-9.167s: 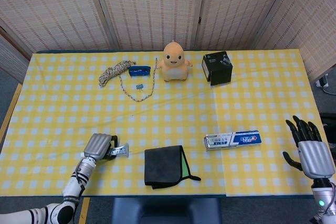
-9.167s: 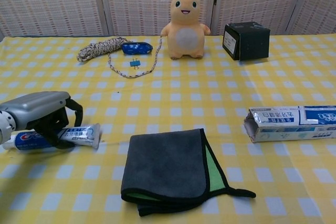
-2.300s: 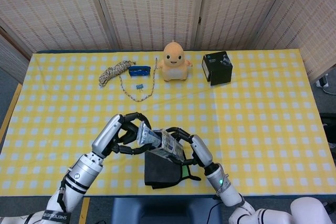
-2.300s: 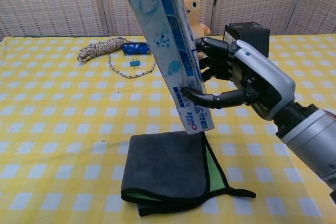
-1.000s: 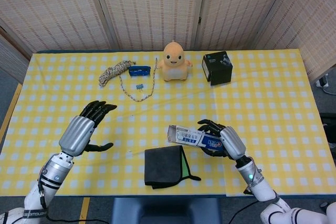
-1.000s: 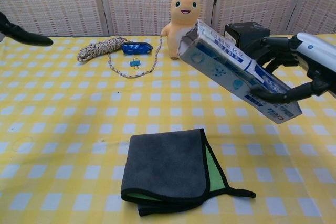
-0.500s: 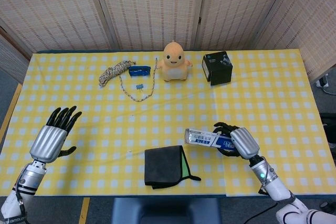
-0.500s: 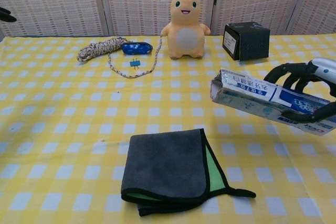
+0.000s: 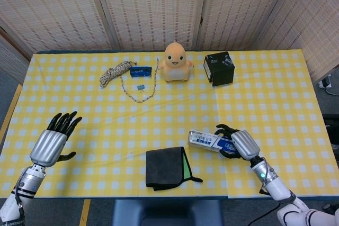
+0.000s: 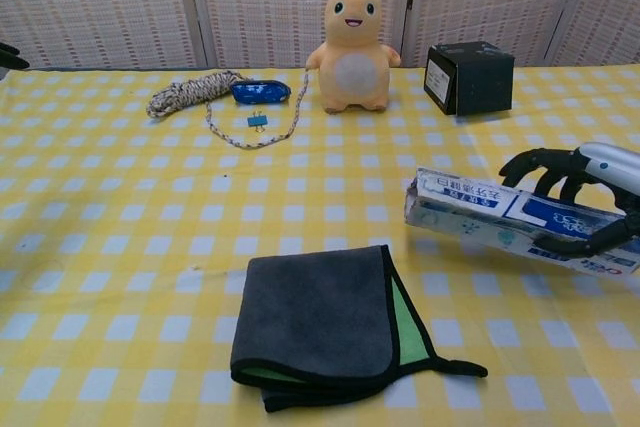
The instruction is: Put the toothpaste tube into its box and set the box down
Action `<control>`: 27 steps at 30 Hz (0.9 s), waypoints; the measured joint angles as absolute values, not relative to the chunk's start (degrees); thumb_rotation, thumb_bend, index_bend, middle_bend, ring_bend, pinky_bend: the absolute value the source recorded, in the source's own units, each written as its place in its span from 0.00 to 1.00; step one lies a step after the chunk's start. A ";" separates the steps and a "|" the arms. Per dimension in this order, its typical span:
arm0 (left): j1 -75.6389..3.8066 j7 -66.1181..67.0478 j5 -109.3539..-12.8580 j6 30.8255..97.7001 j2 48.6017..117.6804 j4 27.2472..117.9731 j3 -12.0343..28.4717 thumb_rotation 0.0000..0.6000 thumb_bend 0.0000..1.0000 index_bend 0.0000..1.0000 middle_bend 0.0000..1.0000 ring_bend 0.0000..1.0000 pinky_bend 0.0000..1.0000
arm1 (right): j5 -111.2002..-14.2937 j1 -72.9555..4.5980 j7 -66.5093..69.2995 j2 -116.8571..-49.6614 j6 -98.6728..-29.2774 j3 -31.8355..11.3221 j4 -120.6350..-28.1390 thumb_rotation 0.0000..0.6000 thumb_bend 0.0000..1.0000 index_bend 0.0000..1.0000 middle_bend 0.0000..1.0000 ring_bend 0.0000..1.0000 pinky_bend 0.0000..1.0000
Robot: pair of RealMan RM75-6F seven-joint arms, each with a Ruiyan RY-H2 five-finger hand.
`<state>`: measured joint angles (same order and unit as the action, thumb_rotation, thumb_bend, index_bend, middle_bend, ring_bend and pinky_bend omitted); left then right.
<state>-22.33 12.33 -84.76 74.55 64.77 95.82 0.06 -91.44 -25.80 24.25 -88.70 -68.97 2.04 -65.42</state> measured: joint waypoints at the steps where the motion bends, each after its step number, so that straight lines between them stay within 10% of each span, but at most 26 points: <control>1: -22.28 11.98 -84.50 74.25 64.80 95.52 0.19 1.00 0.16 0.00 0.00 0.00 0.00 | -91.57 -25.87 24.28 -88.55 -68.85 2.15 -65.40 1.00 0.33 0.24 0.16 0.32 0.44; 8: -21.99 10.82 -83.87 73.05 64.39 95.35 0.51 1.00 0.16 0.00 0.00 0.00 0.00 | -91.43 -26.55 22.47 -86.14 -65.81 2.91 -67.94 1.00 0.33 0.04 0.01 0.22 0.36; 27: -15.85 11.01 -85.15 79.57 64.33 92.79 -0.83 1.00 0.16 0.00 0.00 0.00 0.00 | -90.47 -18.71 4.21 -72.12 -78.02 3.08 -85.75 1.00 0.32 0.00 0.00 0.00 0.00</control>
